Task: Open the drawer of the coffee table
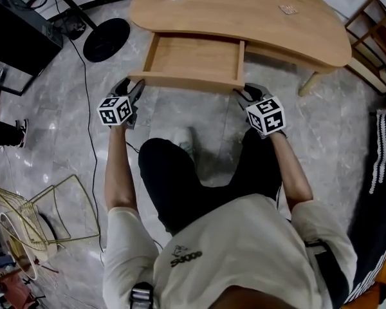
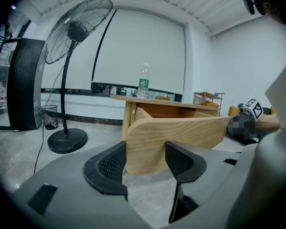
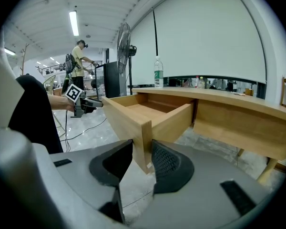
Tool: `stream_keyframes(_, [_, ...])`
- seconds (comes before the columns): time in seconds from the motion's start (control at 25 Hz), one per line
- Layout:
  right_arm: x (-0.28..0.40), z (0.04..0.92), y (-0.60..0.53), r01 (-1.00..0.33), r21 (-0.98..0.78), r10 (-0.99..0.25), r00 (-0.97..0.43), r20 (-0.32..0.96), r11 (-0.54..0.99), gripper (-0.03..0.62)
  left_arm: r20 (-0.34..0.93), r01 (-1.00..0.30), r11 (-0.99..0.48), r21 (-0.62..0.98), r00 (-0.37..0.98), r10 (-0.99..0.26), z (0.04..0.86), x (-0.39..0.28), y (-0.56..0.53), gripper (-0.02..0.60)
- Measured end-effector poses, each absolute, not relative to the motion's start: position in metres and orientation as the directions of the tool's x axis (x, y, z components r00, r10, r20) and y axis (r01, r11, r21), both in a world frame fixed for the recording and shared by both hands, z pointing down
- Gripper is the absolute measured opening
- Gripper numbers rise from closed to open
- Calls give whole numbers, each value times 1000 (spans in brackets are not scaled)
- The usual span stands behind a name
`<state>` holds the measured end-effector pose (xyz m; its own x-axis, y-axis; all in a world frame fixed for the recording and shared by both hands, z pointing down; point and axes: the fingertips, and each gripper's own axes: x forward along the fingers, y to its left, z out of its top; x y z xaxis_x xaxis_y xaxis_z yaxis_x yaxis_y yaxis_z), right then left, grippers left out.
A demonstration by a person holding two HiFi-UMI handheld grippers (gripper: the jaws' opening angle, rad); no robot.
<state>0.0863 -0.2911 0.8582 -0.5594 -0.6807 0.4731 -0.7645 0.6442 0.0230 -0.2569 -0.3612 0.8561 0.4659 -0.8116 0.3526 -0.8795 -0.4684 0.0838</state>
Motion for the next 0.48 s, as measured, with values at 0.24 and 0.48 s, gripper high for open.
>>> stream_keyframes(0.24, [83, 857, -277, -743, 9, -654, -583, 481, 669, 120, 350, -888, -452, 85, 451, -821, 856, -260, -346, 261])
stream_keyframes(0.48, [80, 858, -266, -741, 0, -649, -588, 483, 671, 119, 327, -899, -431, 81, 433, -840, 857, -264, -335, 260])
